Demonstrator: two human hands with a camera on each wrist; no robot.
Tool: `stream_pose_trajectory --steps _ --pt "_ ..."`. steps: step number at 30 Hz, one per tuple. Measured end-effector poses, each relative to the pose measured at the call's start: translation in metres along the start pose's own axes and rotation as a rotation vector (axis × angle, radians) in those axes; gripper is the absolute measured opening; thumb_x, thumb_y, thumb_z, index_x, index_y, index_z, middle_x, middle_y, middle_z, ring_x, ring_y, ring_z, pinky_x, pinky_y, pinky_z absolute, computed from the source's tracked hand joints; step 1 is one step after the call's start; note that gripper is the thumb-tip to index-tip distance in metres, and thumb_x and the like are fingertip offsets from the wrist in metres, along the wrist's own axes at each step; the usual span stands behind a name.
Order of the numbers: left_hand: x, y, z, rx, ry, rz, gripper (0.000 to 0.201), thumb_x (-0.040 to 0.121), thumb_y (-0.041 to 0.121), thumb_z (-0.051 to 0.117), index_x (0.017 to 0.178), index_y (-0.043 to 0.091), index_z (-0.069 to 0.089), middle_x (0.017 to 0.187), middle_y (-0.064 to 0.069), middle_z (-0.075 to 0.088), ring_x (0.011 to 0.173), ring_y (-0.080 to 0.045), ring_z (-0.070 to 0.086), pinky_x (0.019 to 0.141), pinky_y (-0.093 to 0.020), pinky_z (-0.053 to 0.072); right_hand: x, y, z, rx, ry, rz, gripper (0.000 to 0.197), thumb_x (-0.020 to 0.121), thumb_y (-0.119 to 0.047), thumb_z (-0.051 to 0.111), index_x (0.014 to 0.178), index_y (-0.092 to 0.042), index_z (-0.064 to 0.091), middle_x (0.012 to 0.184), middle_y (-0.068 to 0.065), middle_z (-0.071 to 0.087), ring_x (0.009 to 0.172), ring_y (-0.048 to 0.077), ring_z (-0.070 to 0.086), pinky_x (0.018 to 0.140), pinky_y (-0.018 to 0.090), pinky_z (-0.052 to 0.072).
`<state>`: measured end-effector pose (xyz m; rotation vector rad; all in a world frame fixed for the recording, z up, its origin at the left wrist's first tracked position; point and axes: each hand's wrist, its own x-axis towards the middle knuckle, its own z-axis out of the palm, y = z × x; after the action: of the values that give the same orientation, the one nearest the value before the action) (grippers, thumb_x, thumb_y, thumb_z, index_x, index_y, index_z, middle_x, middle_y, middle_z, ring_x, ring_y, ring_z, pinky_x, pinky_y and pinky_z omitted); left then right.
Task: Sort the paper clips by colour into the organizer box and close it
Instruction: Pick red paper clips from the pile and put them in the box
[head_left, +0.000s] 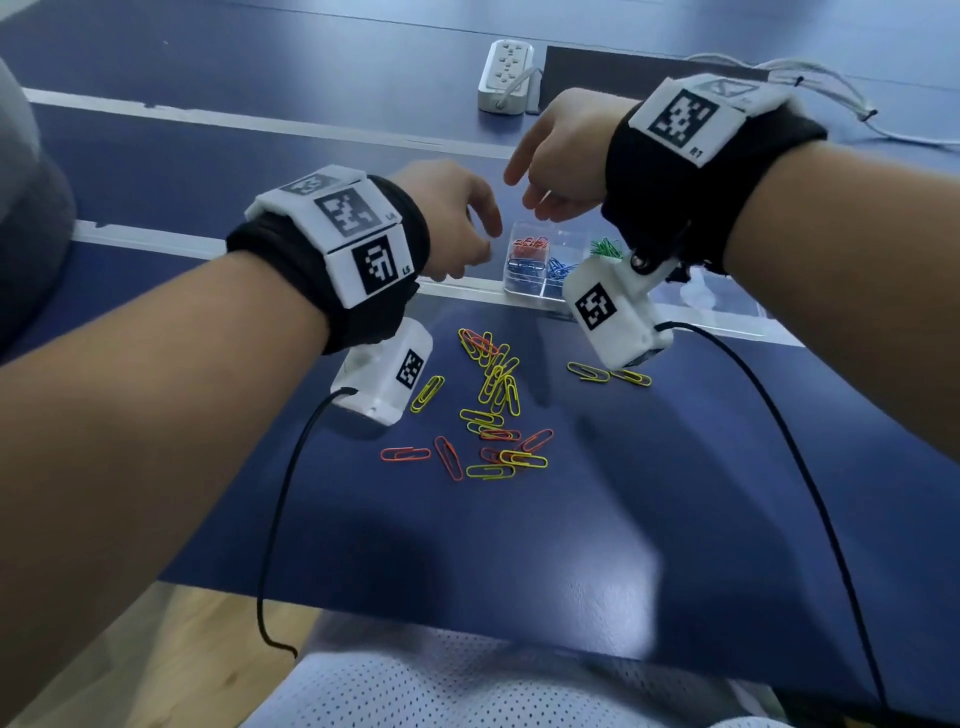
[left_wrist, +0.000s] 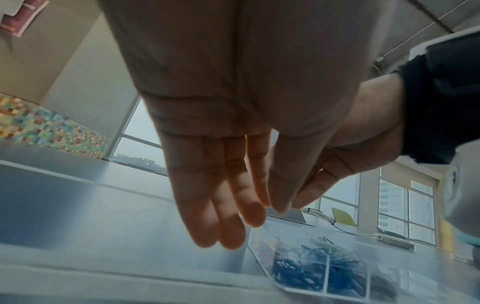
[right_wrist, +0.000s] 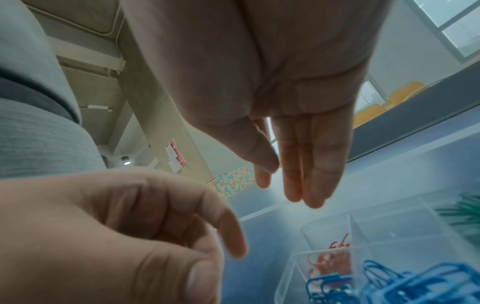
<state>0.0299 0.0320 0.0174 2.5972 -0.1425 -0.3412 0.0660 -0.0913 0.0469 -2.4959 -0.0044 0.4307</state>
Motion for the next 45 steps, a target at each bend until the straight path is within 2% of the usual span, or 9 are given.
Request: stream_pose_trajectory --steps 2,4,8,12,20,28,32,38,45 --pt "-0.007 -0.002 0.001 0.064 -0.014 0.039 0.012 0.084 0.019 0.06 0.093 0.018 0.068 0.078 -0.005 0.071 0.062 -0.019 0.061 0.078 -0.031 0.055 -0.009 0.002 0.0 -0.034 0.049 -0.047 0.028 0.092 -0.007 0.05 0.115 -0.008 0.066 0.108 0.012 0.071 0.081 0.018 0.067 0.08 0.027 0.057" --pt "-0.014 -0.003 0.003 0.183 -0.032 0.101 0.01 0.081 0.022 0.064 0.089 0.019 0.071 0.073 0.002 0.066 0.063 -0.015 0.056 0.072 -0.025 0.048 -0.02 0.007 0.004 -0.174 0.063 -0.127 0.024 0.086 -0.006 0.056 0.102 -0.017 0.072 0.085 0.003 0.072 0.083 0.019 0.07 0.087 0.033 0.056" --pt "-0.024 -0.004 0.012 0.374 -0.094 0.196 0.014 0.078 0.028 0.07 0.091 0.025 0.073 0.079 0.008 0.062 0.076 -0.012 0.053 0.072 -0.02 0.036 -0.045 0.016 0.022 -0.433 -0.056 -0.241 0.015 0.079 -0.015 0.059 0.082 -0.021 0.072 0.057 -0.004 0.062 0.058 0.013 0.058 0.068 0.023 0.052" --pt "-0.025 -0.004 0.018 0.463 -0.13 0.22 0.019 0.074 0.031 0.074 0.092 0.025 0.074 0.068 0.012 0.059 0.078 -0.012 0.052 0.07 -0.021 0.036 -0.063 0.025 0.039 -0.581 -0.12 -0.343 0.017 0.076 -0.017 0.063 0.087 -0.02 0.075 0.075 0.005 0.069 0.078 0.024 0.064 0.077 0.03 0.055" --pt "-0.025 -0.009 0.016 0.466 -0.111 0.238 0.01 0.075 0.026 0.071 0.082 0.022 0.076 0.068 0.007 0.061 0.084 -0.017 0.062 0.079 -0.027 0.05 -0.096 0.044 0.048 -0.683 -0.441 -0.532 0.016 0.075 -0.027 0.072 0.091 -0.026 0.075 0.074 -0.006 0.069 0.071 0.01 0.057 0.062 0.019 0.045" --pt "-0.054 -0.019 0.013 0.248 -0.095 0.272 0.01 0.076 0.017 0.067 0.081 0.026 0.065 0.061 0.015 0.06 0.056 0.015 0.053 0.054 -0.001 0.037 -0.095 0.057 0.049 -0.653 -0.343 -0.587 0.012 0.076 -0.021 0.06 0.084 -0.023 0.069 0.061 -0.011 0.053 0.058 0.01 0.048 0.053 0.015 0.036" --pt "-0.075 -0.029 0.015 0.211 -0.213 0.271 0.033 0.083 0.012 0.059 0.106 0.036 0.058 0.078 0.006 0.067 0.064 0.0 0.058 0.071 -0.019 0.046 -0.095 0.06 0.053 -0.667 -0.335 -0.629 0.013 0.08 -0.025 0.061 0.09 -0.025 0.068 0.065 -0.013 0.052 0.066 0.013 0.047 0.059 0.021 0.037" --pt "-0.095 -0.039 0.018 0.254 -0.258 0.258 0.008 0.073 0.021 0.049 0.068 0.028 0.047 0.062 0.006 0.052 0.057 -0.002 0.046 0.054 -0.014 0.035 -0.097 0.062 0.053 -0.744 -0.308 -0.696 0.013 0.081 -0.033 0.063 0.086 -0.024 0.072 0.082 -0.003 0.065 0.085 0.021 0.059 0.075 0.032 0.049" --pt "-0.098 -0.042 0.029 0.395 -0.243 0.286 0.035 0.072 0.03 0.072 0.064 0.023 0.039 0.06 0.007 0.051 0.059 -0.004 0.047 0.058 -0.026 0.039 -0.106 0.062 0.056 -0.679 -0.327 -0.773 0.016 0.08 -0.018 0.06 0.091 -0.024 0.07 0.079 -0.007 0.067 0.071 0.013 0.047 0.068 0.023 0.038"
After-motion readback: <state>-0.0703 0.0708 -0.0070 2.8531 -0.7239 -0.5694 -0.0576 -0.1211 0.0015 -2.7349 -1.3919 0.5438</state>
